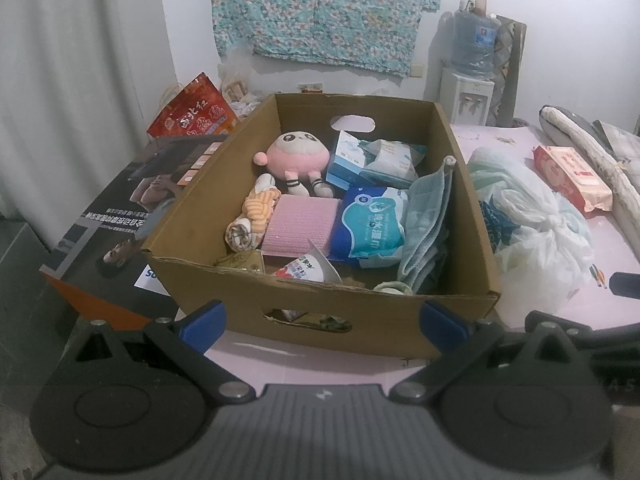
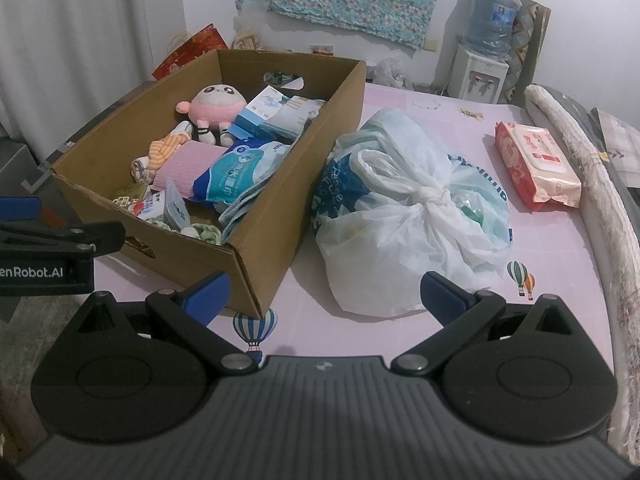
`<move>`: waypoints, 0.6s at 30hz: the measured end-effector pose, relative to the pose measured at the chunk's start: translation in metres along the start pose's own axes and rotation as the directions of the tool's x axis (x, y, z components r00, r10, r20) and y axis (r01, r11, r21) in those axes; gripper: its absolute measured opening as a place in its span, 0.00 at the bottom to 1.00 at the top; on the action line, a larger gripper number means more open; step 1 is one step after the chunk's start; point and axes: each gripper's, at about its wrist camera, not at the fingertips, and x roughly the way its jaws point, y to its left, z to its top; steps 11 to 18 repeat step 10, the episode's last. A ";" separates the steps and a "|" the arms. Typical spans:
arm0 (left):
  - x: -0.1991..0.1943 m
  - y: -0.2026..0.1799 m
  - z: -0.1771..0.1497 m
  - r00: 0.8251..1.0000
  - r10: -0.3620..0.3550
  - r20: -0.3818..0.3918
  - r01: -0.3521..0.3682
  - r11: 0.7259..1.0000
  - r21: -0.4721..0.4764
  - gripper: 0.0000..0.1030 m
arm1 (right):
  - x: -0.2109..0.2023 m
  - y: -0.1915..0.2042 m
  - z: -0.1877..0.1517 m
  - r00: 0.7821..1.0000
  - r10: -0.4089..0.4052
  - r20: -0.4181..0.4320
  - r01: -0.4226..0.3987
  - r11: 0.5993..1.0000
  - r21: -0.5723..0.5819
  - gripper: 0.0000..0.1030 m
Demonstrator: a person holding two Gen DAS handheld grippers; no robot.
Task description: Organize soft objects
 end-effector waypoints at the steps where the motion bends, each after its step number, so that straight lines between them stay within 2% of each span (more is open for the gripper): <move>1: 0.000 0.000 0.000 1.000 0.000 -0.001 0.000 1.000 -0.001 1.00 | 0.000 0.000 0.000 1.000 0.000 0.000 0.000 1.000 0.000 0.99; 18: 0.000 0.000 0.000 1.000 0.001 -0.001 -0.001 1.000 0.000 1.00 | 0.000 -0.001 0.000 1.000 0.002 -0.001 -0.002 1.000 0.001 0.99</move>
